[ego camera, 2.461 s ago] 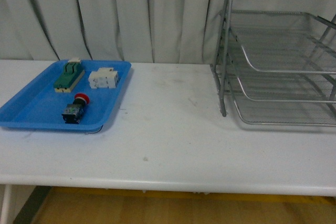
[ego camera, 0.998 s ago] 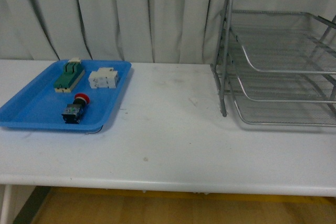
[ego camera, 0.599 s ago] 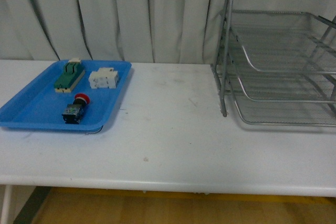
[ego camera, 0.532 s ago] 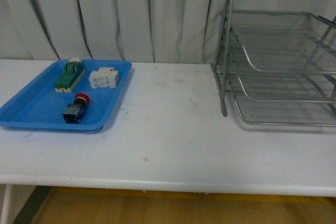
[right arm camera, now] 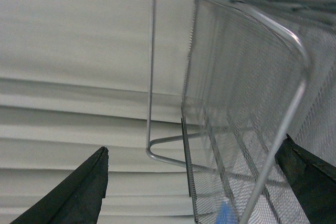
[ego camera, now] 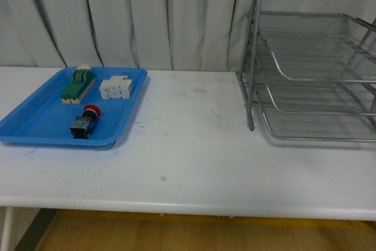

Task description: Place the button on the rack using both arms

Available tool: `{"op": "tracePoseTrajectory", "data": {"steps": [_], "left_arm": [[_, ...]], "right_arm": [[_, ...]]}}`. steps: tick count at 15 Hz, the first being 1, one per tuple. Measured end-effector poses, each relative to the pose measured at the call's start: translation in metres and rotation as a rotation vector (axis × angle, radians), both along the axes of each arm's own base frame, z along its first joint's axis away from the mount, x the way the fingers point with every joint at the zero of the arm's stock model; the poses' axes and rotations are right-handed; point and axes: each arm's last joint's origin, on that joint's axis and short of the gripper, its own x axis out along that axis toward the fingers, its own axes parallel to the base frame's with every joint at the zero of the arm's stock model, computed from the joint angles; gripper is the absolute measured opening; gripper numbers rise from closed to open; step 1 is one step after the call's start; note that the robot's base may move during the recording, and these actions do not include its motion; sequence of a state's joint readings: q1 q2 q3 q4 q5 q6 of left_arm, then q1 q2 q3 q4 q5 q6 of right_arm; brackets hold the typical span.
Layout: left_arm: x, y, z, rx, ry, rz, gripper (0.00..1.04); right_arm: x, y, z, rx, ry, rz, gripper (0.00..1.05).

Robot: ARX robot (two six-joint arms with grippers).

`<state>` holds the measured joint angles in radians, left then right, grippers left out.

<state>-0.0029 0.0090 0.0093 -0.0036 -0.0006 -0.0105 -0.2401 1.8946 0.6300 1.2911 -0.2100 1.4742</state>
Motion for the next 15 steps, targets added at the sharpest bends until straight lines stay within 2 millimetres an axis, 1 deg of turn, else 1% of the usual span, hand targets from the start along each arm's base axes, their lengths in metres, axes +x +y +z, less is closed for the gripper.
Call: {"op": "tracePoseTrajectory", "data": {"steps": [3,4,5,6,8,10,12,15], "left_arm": [[0.0,0.0,0.0,0.0,0.0,0.0,0.98],[0.0,0.0,0.0,0.0,0.0,0.0,0.98],[0.0,0.0,0.0,0.0,0.0,0.0,0.98],[0.0,0.0,0.0,0.0,0.0,0.0,0.98],[0.0,0.0,0.0,0.0,0.0,0.0,0.98],[0.0,0.0,0.0,0.0,0.0,0.0,0.98],[0.0,0.0,0.0,0.0,0.0,0.0,0.98],[0.0,0.0,0.0,0.0,0.0,0.0,0.98]], "right_arm": [[0.003,0.006,-0.033,0.206,0.103,-0.039,0.98],[0.002,0.01,-0.039,0.238,0.123,-0.035,0.98],[0.003,0.016,-0.04,0.245,0.128,-0.017,0.98],[0.005,0.022,-0.046,0.243,0.14,0.001,0.98],[0.008,0.031,-0.066,0.208,0.211,0.026,0.98],[0.012,0.035,-0.069,0.17,0.213,0.039,0.98],[0.021,0.041,-0.073,0.123,0.207,0.061,0.98],[0.029,0.042,-0.081,0.083,0.214,0.065,0.98]]}}
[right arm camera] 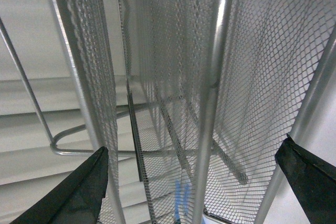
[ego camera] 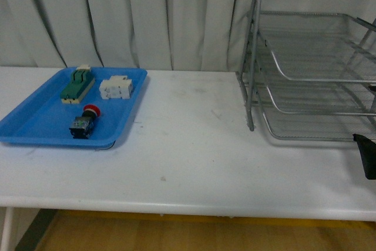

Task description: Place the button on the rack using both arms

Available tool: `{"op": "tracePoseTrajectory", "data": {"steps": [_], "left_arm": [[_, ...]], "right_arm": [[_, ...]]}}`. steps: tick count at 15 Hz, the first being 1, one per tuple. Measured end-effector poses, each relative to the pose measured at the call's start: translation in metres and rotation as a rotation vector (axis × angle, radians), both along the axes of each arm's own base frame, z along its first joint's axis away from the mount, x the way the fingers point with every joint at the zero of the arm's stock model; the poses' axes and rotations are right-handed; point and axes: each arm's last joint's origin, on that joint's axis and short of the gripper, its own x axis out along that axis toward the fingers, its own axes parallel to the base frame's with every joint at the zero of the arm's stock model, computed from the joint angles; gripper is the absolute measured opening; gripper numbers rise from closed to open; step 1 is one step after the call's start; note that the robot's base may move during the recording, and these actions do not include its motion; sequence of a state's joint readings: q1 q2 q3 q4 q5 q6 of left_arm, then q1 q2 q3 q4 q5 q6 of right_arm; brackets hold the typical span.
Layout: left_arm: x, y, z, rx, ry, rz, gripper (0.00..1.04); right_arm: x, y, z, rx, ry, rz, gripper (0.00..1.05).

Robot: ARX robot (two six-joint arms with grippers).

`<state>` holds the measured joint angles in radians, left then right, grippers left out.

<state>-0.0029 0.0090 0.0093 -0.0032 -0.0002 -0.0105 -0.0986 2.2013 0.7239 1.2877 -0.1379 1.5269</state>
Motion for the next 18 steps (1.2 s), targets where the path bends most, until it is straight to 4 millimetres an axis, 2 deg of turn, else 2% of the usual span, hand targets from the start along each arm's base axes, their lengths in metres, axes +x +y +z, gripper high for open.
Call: {"op": "tracePoseTrajectory", "data": {"steps": [4,7,8,14,15,18], "left_arm": [[0.0,0.0,0.0,0.0,0.0,0.0,0.98],[0.0,0.0,0.0,0.0,0.0,0.0,0.98],[0.0,0.0,0.0,0.0,0.0,0.0,0.98],[0.0,0.0,0.0,0.0,0.0,0.0,0.98],[0.0,0.0,0.0,0.0,0.0,0.0,0.98],[0.0,0.0,0.0,0.0,0.0,0.0,0.98]], "right_arm": [[0.007,-0.001,-0.014,-0.028,0.024,0.004,0.98],[0.018,-0.003,-0.012,-0.044,-0.006,0.006,0.98],[0.021,-0.005,-0.012,-0.054,-0.016,0.006,0.89],[0.028,-0.01,-0.014,-0.091,-0.026,0.007,0.11],[0.028,-0.01,-0.014,-0.067,-0.026,0.001,0.04],[0.025,-0.012,-0.016,-0.056,-0.022,-0.001,0.04]]}}
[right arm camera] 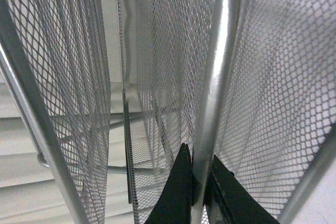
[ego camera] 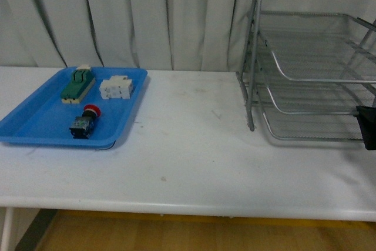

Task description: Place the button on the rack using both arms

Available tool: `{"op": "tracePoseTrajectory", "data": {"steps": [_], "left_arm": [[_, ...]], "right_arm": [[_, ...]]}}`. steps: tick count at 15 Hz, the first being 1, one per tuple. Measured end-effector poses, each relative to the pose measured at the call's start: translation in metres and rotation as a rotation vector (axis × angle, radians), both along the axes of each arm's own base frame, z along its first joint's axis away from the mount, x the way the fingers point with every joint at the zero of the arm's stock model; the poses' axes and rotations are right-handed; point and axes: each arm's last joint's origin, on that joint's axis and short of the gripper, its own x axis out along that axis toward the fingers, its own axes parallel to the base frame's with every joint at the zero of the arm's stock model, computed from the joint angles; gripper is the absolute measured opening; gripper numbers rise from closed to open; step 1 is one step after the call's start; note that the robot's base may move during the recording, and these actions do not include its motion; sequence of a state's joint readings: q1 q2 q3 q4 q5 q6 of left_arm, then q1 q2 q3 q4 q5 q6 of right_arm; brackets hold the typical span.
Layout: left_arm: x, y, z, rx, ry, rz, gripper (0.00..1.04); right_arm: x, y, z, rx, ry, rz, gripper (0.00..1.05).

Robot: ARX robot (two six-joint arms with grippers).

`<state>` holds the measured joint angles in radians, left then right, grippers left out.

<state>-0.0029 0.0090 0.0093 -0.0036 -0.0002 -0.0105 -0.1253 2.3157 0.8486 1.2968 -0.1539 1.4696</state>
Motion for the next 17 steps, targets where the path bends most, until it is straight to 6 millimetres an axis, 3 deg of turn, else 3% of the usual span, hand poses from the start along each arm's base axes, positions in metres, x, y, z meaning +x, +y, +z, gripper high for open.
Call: {"op": "tracePoseTrajectory", "data": {"steps": [2,5,6,7,15,16,17], "left_arm": [[0.0,0.0,0.0,0.0,0.0,0.0,0.98],[0.0,0.0,0.0,0.0,0.0,0.0,0.98],[0.0,0.0,0.0,0.0,0.0,0.0,0.98],[0.0,0.0,0.0,0.0,0.0,0.0,0.98],[0.0,0.0,0.0,0.0,0.0,0.0,0.98],[0.0,0.0,0.0,0.0,0.0,0.0,0.98],[0.0,0.0,0.0,0.0,0.0,0.0,0.98]], "right_arm": [[-0.018,0.002,-0.001,0.015,0.037,-0.002,0.04],[-0.062,0.005,-0.002,0.03,0.124,-0.015,0.04],[-0.107,0.001,-0.008,0.042,0.211,-0.017,0.04],[-0.11,0.0,-0.007,0.035,0.216,-0.016,0.07],[-0.142,-0.002,-0.004,0.015,0.305,-0.022,0.94],[-0.144,-0.001,-0.001,0.015,0.299,-0.019,1.0],[-0.145,-0.002,0.003,0.014,0.284,-0.012,0.97]]}}
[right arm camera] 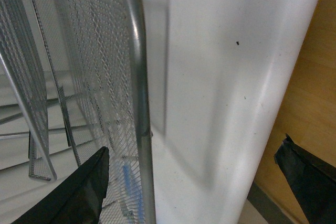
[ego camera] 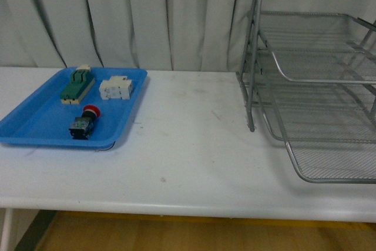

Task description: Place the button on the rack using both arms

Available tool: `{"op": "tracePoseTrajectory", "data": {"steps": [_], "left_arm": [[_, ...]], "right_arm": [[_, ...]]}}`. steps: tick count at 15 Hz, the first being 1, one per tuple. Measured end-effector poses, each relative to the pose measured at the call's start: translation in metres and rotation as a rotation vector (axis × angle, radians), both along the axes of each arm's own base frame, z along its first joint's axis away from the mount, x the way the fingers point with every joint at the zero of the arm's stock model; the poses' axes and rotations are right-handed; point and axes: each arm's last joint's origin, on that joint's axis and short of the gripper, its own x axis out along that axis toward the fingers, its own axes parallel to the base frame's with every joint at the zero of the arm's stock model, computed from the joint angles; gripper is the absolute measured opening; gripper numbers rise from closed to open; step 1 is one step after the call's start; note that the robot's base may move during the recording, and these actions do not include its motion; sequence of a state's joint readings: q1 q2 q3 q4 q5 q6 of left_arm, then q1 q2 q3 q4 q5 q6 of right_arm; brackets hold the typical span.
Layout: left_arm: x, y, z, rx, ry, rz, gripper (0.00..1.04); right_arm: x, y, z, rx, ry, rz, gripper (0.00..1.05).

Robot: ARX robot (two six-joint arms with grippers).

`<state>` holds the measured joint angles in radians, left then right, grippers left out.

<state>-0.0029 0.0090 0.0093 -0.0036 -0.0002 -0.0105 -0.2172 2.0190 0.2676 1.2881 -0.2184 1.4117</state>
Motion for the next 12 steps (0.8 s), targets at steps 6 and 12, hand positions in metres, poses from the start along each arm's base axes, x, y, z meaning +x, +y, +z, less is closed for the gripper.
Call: {"op": "tracePoseTrajectory", "data": {"steps": [6,12], "left_arm": [[0.0,0.0,0.0,0.0,0.0,0.0,0.98],[0.0,0.0,0.0,0.0,-0.001,0.0,0.98]], "right_arm": [[-0.009,-0.002,0.032,-0.01,-0.128,0.005,0.98],[-0.046,0.014,0.103,-0.695,-0.369,0.168,0.67]]}}
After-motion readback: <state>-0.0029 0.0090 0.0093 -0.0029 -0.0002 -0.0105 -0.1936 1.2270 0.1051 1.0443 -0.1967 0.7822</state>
